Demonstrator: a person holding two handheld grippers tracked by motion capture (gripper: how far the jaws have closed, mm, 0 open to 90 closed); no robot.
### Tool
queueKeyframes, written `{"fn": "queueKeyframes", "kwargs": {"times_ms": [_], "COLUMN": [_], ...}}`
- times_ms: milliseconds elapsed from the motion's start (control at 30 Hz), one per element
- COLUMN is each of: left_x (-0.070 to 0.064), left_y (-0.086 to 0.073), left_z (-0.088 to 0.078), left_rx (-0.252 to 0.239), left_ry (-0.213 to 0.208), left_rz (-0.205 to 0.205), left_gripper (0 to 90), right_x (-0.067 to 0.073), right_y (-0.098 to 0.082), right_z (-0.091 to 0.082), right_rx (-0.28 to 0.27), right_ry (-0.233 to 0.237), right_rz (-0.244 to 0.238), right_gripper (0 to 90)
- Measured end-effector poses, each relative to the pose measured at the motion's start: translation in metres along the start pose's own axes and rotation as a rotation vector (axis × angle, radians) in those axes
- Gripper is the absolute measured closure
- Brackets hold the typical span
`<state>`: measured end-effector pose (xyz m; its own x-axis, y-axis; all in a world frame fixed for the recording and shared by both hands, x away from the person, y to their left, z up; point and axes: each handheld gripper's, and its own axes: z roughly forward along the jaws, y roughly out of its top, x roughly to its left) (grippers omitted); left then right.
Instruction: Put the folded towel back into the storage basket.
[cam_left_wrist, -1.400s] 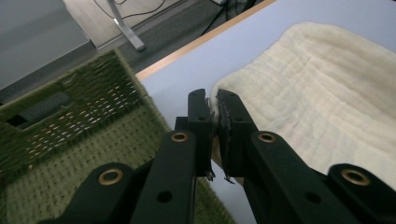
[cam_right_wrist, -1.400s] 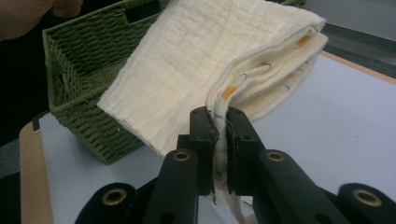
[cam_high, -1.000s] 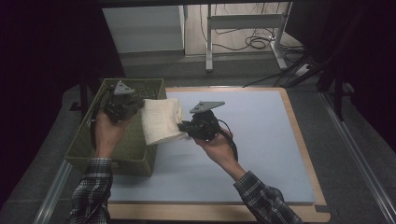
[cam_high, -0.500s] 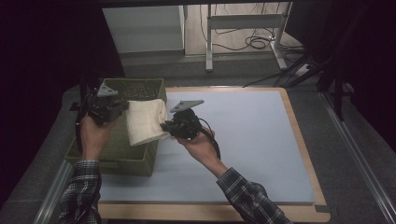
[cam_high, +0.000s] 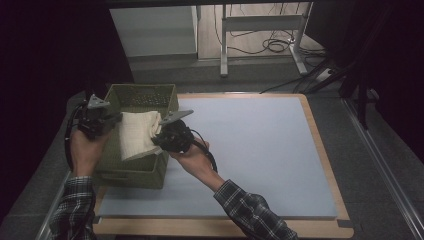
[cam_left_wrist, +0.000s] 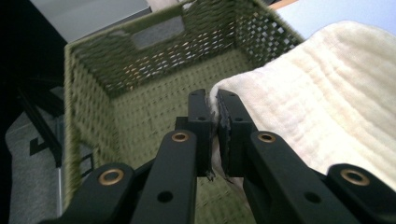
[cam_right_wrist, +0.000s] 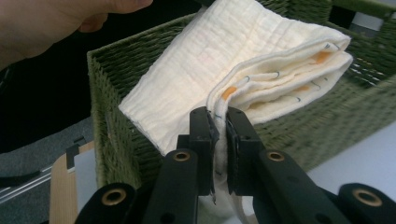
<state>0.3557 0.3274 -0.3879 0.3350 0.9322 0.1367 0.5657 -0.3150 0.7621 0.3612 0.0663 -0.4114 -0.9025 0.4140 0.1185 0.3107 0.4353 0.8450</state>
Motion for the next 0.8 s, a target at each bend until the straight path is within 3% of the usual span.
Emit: {"fn": "queueKeyframes", "kwargs": {"times_ms": [467, 800], "left_x": [0.020, 0.028], "left_y": [-0.032, -0.044], "left_z": [0.000, 0.000], "left_rx": [0.036, 0.047], "left_ry": [0.017, 0.023], "left_rz": [-0.038, -0.055], "left_gripper": [84.9, 84.8], "right_x": [0.029, 0.041], "right_y": [-0.002, -0.004], "right_z": [0.042, 0.065], "right_rx": [0.049, 0.086], "right_ry": [0.027, 0.034], "right_rz": [0.010, 0.009], "right_gripper": [82.1, 81.6]}}
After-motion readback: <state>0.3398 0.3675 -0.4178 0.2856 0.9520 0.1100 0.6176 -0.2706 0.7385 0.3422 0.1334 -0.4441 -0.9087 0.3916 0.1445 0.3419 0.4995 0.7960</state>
